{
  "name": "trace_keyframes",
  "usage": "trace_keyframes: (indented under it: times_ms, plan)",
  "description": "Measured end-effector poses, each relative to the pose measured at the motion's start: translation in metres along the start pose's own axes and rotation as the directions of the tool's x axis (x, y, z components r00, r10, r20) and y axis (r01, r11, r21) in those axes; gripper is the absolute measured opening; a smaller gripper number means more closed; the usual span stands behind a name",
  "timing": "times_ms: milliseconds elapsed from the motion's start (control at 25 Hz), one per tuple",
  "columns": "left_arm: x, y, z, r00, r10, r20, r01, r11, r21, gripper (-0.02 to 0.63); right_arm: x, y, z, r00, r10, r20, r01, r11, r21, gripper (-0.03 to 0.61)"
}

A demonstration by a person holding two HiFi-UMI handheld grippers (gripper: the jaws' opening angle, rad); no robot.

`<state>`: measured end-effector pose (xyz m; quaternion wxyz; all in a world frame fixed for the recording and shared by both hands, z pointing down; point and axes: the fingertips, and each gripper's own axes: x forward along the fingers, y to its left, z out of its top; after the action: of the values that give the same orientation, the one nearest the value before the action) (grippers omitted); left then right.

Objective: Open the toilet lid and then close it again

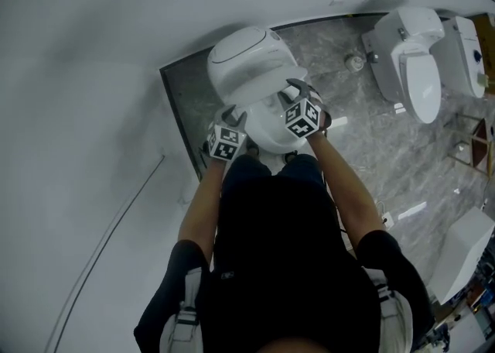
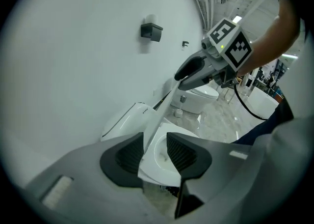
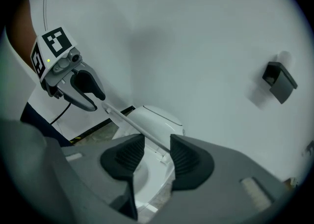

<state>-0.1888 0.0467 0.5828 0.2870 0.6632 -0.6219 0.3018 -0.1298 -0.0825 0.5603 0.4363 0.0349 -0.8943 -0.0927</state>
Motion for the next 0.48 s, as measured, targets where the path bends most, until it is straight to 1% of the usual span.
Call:
trace_keyframes:
  times_ms: [160, 320, 440, 480]
  plan:
    - [0.007, 0.005, 0.009, 0.999, -0.027, -0.027, 0.029, 0.996, 0.082, 0.138, 0.004, -0.004, 0.009, 1.000, -0.007, -0.003, 0.007, 1.000, 0.003, 0.167]
    - [0.021, 0.008, 0.023, 0.998, -0.051, -0.023, 0.055, 0.979, 0.195, 0.138, 0.010, -0.009, 0.015, 1.000, -0.010, -0.005, 0.010, 1.000, 0.010, 0.169]
    - [0.028, 0.007, 0.036, 0.997, -0.073, -0.018, 0.075, 0.967, 0.243, 0.135, 0.010, -0.013, 0.018, 1.000, -0.012, -0.008, 0.012, 1.000, 0.016, 0.169]
    - [0.030, 0.009, 0.038, 0.997, -0.079, -0.019, 0.081, 0.965, 0.249, 0.114, 0.011, -0.014, 0.019, 1.000, -0.012, -0.009, 0.012, 1.000, 0.019, 0.169]
